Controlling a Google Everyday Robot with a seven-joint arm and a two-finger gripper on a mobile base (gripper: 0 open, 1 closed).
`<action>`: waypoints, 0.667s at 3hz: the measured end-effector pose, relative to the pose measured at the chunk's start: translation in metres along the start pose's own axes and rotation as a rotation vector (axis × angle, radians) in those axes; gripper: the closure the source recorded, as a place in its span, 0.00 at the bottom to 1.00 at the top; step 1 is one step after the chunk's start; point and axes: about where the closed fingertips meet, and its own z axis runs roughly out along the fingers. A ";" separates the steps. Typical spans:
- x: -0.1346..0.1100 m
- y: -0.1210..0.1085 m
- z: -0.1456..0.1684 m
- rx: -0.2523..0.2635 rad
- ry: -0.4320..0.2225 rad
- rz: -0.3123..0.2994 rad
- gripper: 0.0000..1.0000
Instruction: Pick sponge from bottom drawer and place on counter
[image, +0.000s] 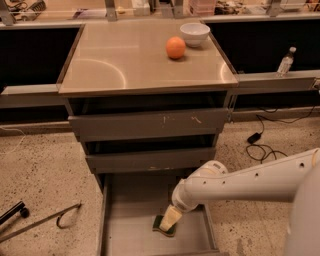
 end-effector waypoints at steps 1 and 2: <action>0.009 -0.009 0.027 -0.058 -0.064 0.050 0.00; 0.009 -0.008 0.027 -0.059 -0.064 0.049 0.00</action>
Offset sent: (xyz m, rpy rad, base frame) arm 0.0040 0.0114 -0.0276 0.0602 0.0366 -0.0073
